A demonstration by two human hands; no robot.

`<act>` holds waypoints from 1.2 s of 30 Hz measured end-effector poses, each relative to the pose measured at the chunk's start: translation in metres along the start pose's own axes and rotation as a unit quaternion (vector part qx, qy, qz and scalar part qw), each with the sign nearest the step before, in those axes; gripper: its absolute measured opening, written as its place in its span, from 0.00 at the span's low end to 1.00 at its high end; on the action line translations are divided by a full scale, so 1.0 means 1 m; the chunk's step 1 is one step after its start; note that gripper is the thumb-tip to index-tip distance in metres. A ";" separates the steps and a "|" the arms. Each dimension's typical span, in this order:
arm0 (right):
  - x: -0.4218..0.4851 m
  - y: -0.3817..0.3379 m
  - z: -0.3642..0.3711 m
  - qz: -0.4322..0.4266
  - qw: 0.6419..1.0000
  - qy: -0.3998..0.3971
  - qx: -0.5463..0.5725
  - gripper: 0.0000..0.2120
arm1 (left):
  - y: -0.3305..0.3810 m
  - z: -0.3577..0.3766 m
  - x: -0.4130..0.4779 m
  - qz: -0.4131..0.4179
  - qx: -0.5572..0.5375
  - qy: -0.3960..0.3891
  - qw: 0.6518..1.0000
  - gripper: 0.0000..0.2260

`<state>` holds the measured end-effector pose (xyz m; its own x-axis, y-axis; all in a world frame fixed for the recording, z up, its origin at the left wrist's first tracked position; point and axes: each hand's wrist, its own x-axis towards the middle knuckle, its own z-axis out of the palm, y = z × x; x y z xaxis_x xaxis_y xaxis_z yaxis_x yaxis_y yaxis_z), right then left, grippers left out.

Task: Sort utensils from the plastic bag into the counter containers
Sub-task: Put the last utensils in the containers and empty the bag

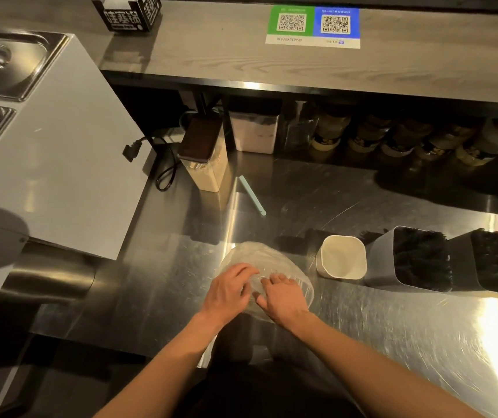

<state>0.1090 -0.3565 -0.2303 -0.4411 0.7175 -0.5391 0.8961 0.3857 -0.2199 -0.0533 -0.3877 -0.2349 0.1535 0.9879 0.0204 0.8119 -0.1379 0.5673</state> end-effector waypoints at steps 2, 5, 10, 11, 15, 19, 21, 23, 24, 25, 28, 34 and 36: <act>0.002 -0.003 0.003 0.002 0.999 -0.032 0.022 0.30 | 0.001 -0.001 0.008 -0.027 0.028 -0.055 0.998 0.28; 0.006 -0.008 0.009 -0.010 0.997 -0.065 0.034 0.37 | -0.001 -0.003 0.018 -0.112 0.036 -0.211 0.970 0.42; 0.010 -0.006 0.005 -0.026 0.999 -0.033 -0.013 0.24 | -0.004 -0.002 0.025 -0.085 0.033 -0.205 0.975 0.39; 0.010 -0.004 0.002 -0.026 0.999 -0.030 -0.016 0.22 | -0.005 -0.002 0.024 -0.075 0.037 -0.192 0.978 0.37; 0.011 0.002 -0.008 -0.030 0.999 0.009 -0.028 0.17 | -0.003 -0.005 0.017 -0.044 0.023 -0.140 0.989 0.31; 0.012 0.011 -0.021 -0.046 0.999 0.024 -0.002 0.16 | 0.002 -0.007 0.009 -0.085 -0.023 -0.103 0.991 0.30; 0.012 0.016 -0.025 -0.058 0.997 0.016 0.041 0.15 | 0.004 -0.008 0.007 -0.122 -0.039 -0.092 0.988 0.30; 0.010 0.021 -0.029 -0.059 0.995 0.001 0.079 0.14 | 0.007 -0.009 0.007 -0.122 -0.036 -0.094 0.987 0.28; 0.010 0.023 -0.030 -0.058 0.994 -0.007 0.097 0.13 | 0.009 -0.010 0.007 -0.115 -0.029 -0.098 0.988 0.26; 0.009 0.024 -0.031 -0.055 0.992 -0.014 0.115 0.12 | 0.010 -0.010 0.007 -0.107 -0.021 -0.101 0.989 0.25; 0.006 0.027 -0.033 -0.046 0.982 -0.028 0.182 0.12 | 0.011 -0.007 0.008 -0.089 -0.014 -0.099 0.991 0.18; 0.002 0.026 -0.028 -0.034 0.969 -0.013 0.245 0.13 | 0.008 -0.005 0.008 -0.124 -0.057 -0.082 0.987 0.09; 0.002 0.027 -0.030 -0.035 0.973 0.005 0.227 0.13 | 0.007 -0.003 0.007 -0.152 -0.082 -0.068 0.983 0.09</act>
<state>0.1307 -0.3272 -0.2131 -0.5001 0.7054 -0.5023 0.7923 0.1387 -0.5941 -0.0483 -0.3817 -0.2287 0.0009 0.9619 -0.2733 0.7316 0.1856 0.6559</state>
